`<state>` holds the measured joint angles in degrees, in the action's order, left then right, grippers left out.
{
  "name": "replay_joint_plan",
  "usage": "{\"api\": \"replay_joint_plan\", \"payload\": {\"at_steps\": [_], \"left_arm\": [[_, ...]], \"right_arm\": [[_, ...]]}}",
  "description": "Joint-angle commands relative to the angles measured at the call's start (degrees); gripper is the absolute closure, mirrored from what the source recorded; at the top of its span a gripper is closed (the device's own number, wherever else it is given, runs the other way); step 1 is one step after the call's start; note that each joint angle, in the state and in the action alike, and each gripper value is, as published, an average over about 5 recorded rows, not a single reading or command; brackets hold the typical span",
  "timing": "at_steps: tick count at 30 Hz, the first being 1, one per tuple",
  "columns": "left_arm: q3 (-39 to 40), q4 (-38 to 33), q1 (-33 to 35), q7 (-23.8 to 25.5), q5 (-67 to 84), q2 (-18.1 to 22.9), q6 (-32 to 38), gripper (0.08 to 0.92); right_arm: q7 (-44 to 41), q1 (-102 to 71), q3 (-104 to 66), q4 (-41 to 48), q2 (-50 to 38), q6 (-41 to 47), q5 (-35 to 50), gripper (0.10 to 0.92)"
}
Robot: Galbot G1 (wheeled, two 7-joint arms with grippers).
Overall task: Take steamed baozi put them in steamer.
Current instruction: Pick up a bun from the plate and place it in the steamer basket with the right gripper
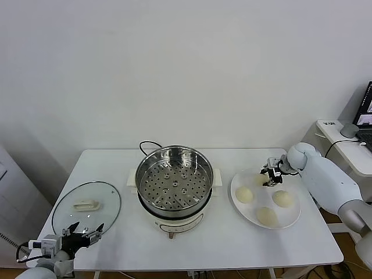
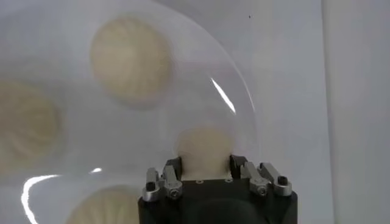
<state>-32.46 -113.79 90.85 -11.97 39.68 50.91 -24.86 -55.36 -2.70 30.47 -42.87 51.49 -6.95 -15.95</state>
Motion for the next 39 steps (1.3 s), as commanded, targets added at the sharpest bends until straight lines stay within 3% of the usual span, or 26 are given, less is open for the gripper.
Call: {"api": "replay_joint_plan", "payload": {"at_steps": [1, 9, 24, 39], "left_arm": [[0.2, -0.1, -0.1, -0.1, -0.1, 0.3, -0.1, 0.177], [0.5, -0.1, -0.2, -0.2, -0.2, 0.1, -0.1, 0.177], [1.4, 0.2, -1.1, -0.3, -0.2, -0.6, -0.2, 0.177], [1.3, 0.4, -1.2, -0.3, 0.0, -1.3, 0.0, 0.177]], "right_arm": [[-1.2, 8.1, 10.0, -9.3, -4.1, 0.7, 9.5, 0.528], [-4.1, 25.9, 22.6, -16.9, -3.5, -7.2, 21.0, 0.525], [-16.3, 33.7, 22.9, 0.4, 20.7, -41.7, 22.4, 0.525], [-14.9, 28.1, 19.9, -6.3, 25.5, -43.1, 8.4, 0.525]]}}
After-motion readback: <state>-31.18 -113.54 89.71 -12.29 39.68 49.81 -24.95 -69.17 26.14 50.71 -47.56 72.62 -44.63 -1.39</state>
